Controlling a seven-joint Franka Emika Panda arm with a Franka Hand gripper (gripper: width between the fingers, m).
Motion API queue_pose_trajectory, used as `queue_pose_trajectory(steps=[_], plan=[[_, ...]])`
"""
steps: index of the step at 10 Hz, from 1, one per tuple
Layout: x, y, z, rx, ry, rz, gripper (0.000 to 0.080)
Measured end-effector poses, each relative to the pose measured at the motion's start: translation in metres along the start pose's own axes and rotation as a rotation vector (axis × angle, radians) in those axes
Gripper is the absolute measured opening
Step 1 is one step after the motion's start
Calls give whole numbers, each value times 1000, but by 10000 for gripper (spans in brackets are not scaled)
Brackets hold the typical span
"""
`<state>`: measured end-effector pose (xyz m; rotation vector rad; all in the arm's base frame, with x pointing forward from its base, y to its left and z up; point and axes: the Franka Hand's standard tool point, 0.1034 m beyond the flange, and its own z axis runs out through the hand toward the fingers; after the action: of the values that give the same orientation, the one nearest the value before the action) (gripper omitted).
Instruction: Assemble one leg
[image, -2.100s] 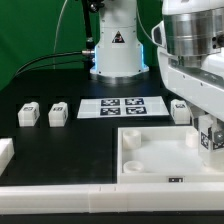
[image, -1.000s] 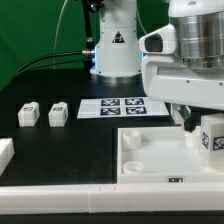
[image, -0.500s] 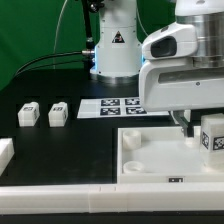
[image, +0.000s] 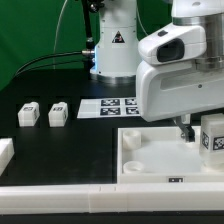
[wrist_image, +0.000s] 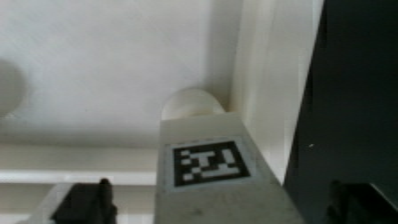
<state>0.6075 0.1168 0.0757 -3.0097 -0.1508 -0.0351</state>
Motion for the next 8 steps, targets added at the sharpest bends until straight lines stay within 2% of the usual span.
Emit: queue_pose_trajectory(steps=[1,2,3,7,8], plan=[[0,0,0,0,0,0,441],[0,0,0,0,0,0,441],[0,1,0,-1,0,1,293],[0,1,0,0,0,64,294],[0,1,0,1,0,158,294]])
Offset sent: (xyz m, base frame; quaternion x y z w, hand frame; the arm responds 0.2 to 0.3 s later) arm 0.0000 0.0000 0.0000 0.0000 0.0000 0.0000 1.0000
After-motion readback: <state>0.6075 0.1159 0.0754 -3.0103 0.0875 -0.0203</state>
